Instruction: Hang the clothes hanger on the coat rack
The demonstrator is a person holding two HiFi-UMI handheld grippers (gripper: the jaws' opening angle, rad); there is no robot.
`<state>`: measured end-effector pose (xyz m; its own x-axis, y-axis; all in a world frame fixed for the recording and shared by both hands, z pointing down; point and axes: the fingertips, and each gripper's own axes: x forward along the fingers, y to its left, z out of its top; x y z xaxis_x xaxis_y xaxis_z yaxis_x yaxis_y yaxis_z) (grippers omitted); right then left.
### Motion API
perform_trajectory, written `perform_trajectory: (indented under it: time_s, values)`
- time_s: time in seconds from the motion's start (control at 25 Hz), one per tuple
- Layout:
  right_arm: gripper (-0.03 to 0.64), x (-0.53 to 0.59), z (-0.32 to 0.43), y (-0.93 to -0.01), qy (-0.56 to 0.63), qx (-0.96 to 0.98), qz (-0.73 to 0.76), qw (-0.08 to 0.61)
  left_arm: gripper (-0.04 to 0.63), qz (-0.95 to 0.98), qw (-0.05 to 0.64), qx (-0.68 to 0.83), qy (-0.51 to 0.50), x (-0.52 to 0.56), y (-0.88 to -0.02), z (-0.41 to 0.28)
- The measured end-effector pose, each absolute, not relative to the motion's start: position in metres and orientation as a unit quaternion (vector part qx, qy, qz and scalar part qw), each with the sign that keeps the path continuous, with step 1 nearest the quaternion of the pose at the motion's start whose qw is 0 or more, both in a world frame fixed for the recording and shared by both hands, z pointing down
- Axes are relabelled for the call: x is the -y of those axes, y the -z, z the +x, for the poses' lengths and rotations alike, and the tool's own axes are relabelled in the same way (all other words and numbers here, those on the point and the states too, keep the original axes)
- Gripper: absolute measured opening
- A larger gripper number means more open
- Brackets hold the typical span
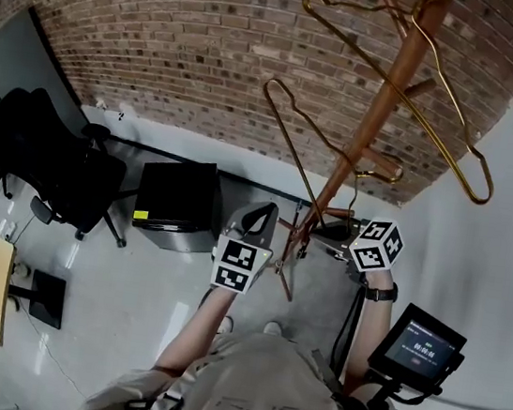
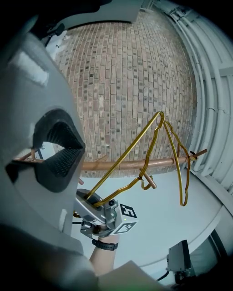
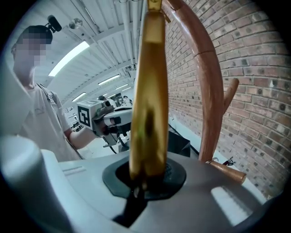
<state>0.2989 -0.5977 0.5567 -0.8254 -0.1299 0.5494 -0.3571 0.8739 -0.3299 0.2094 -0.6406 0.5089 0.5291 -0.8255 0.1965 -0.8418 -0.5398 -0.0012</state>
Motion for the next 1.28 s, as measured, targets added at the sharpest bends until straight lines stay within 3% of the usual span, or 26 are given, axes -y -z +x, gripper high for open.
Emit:
perform_trajectory:
  time_s: [0.44,0.56,0.6,0.88,1.28]
  values:
    - [0.020,0.615,0.308,-0.567,-0.167,0.907,0.231,0.308,0.000,0.866,0.068,0.488,-0.087,0.626,-0.517,0.185]
    - [0.117,0.620,0.320,-0.578,-0.130,0.892,0.276,0.333,0.000,0.866,0.071,0.487,-0.088,0.621,-0.522,0.183]
    - [0.120,0.620,0.321,-0.580,-0.128,0.891,0.288,0.328,0.000,0.867,0.072,0.485,-0.088,0.619,-0.524,0.181]
    - [0.093,0.614,0.322,-0.573,-0.086,0.882,0.369,0.280,0.000,0.880,0.074,0.461,-0.089,0.599,-0.532,0.174]
    - [0.069,0.631,0.350,-0.593,-0.039,0.861,0.344,0.372,0.000,0.886,0.075,0.450,-0.082,0.596,-0.528,0.175]
